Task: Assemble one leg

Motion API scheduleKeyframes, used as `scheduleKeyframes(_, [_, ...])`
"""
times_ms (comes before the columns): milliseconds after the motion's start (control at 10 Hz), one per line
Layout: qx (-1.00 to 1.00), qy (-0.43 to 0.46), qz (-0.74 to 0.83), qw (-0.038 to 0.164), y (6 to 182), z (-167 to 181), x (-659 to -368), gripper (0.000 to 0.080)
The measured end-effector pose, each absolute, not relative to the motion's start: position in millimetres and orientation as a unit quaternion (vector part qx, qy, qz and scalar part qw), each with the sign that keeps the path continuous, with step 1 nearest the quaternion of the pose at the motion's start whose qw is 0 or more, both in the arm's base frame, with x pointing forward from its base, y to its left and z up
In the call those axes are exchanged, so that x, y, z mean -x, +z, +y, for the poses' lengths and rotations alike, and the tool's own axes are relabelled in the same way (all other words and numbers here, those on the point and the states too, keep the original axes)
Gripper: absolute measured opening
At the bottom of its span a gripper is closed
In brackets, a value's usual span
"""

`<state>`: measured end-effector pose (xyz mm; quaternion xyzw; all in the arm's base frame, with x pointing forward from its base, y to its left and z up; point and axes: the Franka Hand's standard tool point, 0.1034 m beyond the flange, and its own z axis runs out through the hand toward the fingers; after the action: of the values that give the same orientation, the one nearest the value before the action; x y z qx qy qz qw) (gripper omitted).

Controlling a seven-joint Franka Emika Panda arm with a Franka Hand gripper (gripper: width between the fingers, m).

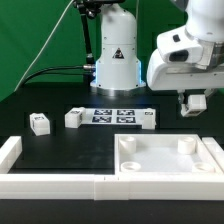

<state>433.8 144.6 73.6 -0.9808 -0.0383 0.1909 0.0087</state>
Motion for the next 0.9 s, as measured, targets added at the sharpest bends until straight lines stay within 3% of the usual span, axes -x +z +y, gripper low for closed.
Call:
scheduleKeyframes(300, [0.997,0.056,-0.037,0.024,84.8,143,-444,0.0291])
scheduleKeyframes(500, [0.995,-0.08,-0.036,0.046,98.0,145,-463,0.0291])
scheduleKeyframes(900, [0.99,-0.111,-0.07,0.043,105.7,131,-487,0.0291])
